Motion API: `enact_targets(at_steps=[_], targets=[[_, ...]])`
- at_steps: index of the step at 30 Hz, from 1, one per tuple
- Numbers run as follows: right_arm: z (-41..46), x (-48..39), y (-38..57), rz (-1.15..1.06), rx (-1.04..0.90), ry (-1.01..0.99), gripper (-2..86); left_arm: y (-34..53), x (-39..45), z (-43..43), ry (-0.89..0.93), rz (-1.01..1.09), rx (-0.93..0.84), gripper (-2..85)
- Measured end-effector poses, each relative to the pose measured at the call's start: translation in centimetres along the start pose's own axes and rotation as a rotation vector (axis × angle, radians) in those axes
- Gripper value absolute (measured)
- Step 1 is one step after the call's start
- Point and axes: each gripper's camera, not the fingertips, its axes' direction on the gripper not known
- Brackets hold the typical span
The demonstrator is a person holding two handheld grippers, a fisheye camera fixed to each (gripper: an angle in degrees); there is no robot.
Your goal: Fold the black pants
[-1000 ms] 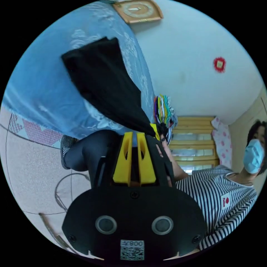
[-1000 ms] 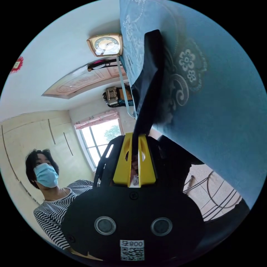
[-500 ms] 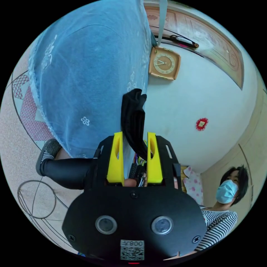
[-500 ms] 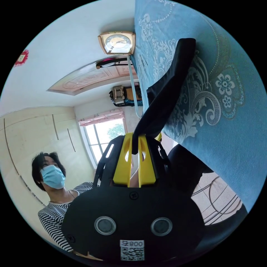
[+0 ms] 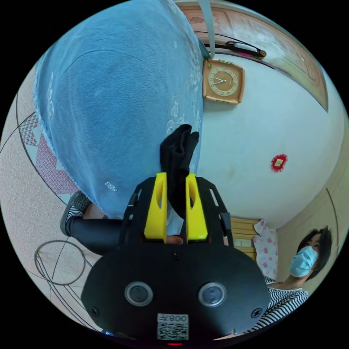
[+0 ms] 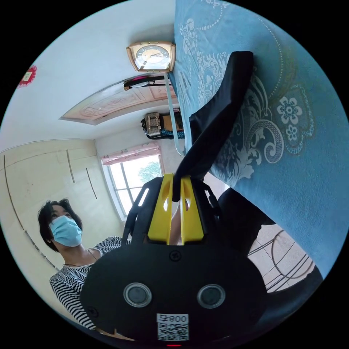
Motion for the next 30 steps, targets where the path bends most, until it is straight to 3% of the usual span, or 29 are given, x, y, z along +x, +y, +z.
enact_targets(at_steps=[10, 21, 30], targets=[[-3.9, 6.1, 6.7, 0.002, -0.006, 0.125, 1.7, 3.4, 2.2, 6.2, -0.025, 0.104, -0.027, 6.5], [-10.0, 9.8, 19.7, -0.135, 0.036, 0.064, 1.2, 11.7, 5.9, 15.1, 0.033, 0.266, -0.117, 6.4], [-17.4, 15.3, 33.8, -0.249, 0.149, 0.029, 1.1, 19.8, 6.8, 28.0, 0.087, 0.376, -0.262, 6.3]])
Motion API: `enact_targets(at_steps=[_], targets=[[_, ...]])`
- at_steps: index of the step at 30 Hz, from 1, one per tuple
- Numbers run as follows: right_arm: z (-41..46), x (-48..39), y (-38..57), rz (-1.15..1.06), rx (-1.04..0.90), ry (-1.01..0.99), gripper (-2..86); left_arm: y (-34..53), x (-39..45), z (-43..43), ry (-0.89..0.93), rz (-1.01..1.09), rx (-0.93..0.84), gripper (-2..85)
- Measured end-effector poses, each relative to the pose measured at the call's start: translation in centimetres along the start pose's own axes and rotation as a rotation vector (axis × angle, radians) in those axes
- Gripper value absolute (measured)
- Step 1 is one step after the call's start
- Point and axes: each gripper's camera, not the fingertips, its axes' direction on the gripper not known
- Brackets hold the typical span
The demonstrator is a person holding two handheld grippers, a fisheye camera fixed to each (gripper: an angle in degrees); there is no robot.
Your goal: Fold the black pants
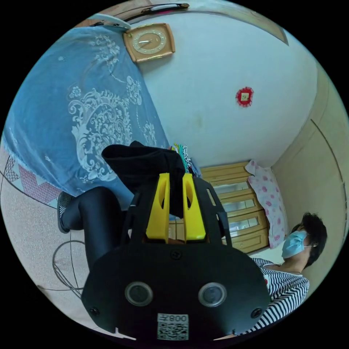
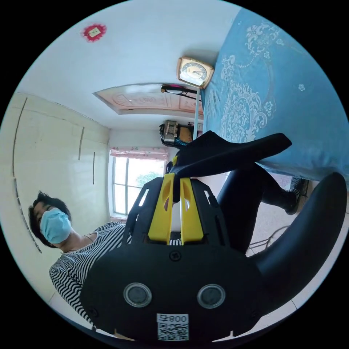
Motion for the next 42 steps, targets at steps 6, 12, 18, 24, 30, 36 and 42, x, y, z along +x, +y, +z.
enact_targets(at_steps=[6, 12, 18, 24, 30, 36, 42], targets=[[-7.7, 4.2, 9.7, -0.02, 0.13, -0.014, 1.2, 2.2, -0.2, 13.4, 0.005, 0.039, -0.141, 6.3], [-16.4, 9.3, 18.0, -0.023, 0.28, -0.018, 1.3, 4.0, -0.9, 29.6, -0.005, 0.059, -0.309, 6.4], [-28.0, 11.3, 23.3, -0.104, 0.46, -0.002, 1.3, 3.7, 1.7, 50.3, 0.024, 0.186, -0.505, 6.4], [-43.4, 4.8, 26.5, -0.368, 0.653, 0.204, 1.4, 3.6, 9.7, 74.9, 0.226, 0.404, -0.639, 6.4], [-53.9, 5.2, 31.4, -0.421, 0.834, 0.472, 1.8, 6.5, 11.7, 97.9, 0.291, 0.49, -0.744, 6.3], [-58.8, 24.4, 33.9, -0.021, 0.897, 0.532, 2.2, 10.7, 0.0, 117.2, -0.081, 0.425, -0.907, 4.8], [-57.7, 37.3, 36.7, 0.076, 0.888, 0.408, 2.3, 12.6, -7.9, 125.0, 0.04, 0.306, -0.91, 3.5]])
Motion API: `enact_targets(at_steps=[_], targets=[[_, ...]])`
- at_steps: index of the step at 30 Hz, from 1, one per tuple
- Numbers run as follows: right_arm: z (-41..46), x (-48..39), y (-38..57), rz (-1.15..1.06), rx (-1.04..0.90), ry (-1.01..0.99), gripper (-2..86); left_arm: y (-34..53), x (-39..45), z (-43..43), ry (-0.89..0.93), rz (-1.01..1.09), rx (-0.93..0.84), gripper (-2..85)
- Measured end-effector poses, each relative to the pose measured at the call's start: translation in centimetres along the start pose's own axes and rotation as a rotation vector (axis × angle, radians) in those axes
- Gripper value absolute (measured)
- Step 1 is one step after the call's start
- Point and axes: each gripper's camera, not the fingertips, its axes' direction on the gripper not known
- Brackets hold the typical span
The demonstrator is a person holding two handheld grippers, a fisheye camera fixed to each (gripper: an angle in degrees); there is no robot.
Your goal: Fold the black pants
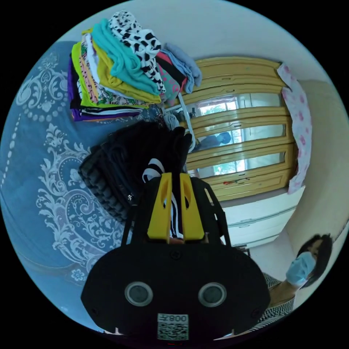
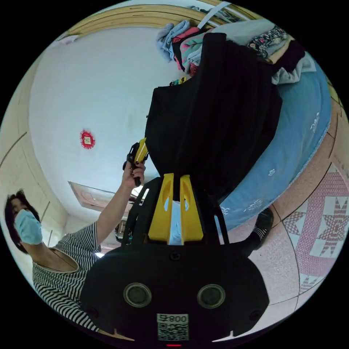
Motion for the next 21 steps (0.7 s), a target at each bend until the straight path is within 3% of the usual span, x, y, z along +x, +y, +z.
enact_targets(at_steps=[5, 9, 12, 17, 21], targets=[[0.0, 3.4, 1.4, -0.057, 0.017, 0.049, 2.7, -1.1, -0.5, 4.4, -0.083, 0.124, 0.084, 1.8], [-0.4, 7.1, 3.1, -0.015, 0.08, -0.032, 3.0, -0.5, 0.8, 7.2, -0.173, 0.223, 0.211, 0.6], [-1.1, 9.6, 5.1, 0.018, 0.146, -0.069, 3.0, -0.6, 2.4, 12.1, -0.283, 0.347, 0.163, 0.3], [-2.8, 10.0, 7.6, -0.032, 0.267, 0.009, 2.4, -1.7, 2.0, 21.6, -0.692, 0.511, 0.004, 0.0], [-0.9, 7.3, 7.0, -0.193, 0.24, 0.158, 2.0, -2.5, 0.3, 24.1, -0.744, 0.49, 0.003, -0.1]])
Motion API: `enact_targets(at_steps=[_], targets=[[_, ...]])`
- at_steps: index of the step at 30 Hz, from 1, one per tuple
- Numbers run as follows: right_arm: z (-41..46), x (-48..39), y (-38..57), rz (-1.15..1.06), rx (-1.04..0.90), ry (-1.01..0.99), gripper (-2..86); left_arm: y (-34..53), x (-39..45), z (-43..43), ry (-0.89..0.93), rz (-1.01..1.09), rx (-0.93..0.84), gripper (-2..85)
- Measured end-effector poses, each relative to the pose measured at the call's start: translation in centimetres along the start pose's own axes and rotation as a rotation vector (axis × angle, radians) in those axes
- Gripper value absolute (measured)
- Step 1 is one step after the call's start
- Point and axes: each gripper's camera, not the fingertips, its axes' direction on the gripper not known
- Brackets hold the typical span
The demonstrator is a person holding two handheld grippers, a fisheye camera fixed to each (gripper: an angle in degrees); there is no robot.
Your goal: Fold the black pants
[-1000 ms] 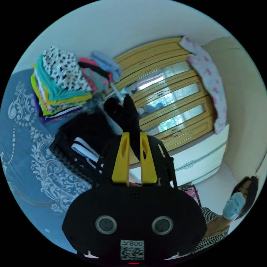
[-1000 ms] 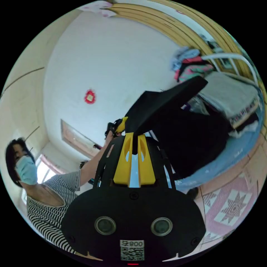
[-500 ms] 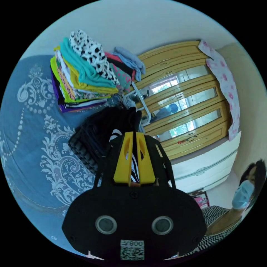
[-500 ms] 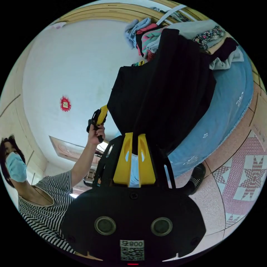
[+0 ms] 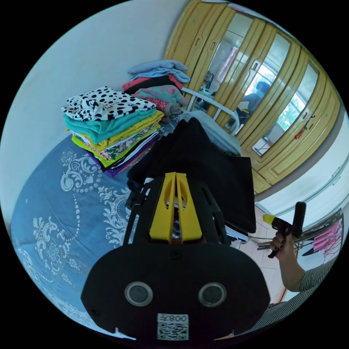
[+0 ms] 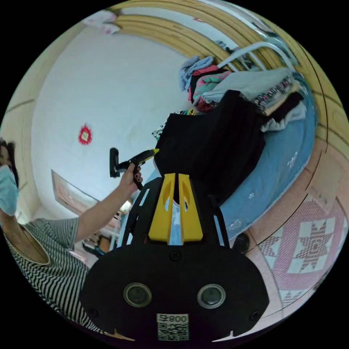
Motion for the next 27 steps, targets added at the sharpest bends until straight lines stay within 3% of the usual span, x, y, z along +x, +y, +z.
enact_targets(at_steps=[6, 12, 19, 27], targets=[[9.2, -2.7, 0.3, -0.224, -0.175, 0.251, 1.8, -0.8, 0.6, 3.6, -0.055, -0.03, -0.031, -0.1], [13.2, -3.4, 3.1, -0.388, -0.117, 0.417, 1.9, -0.3, 3.2, 3.7, -0.076, 0.045, -0.007, 0.1], [18.0, -2.8, 4.7, -0.486, -0.076, 0.54, 2.0, 2.2, 6.6, 4.9, -0.315, 0.209, 0.057, 0.1], [21.2, 0.0, 3.4, -0.443, -0.092, 0.559, 1.1, 2.4, 4.7, 0.9, -0.144, 0.086, 0.072, 0.1]])
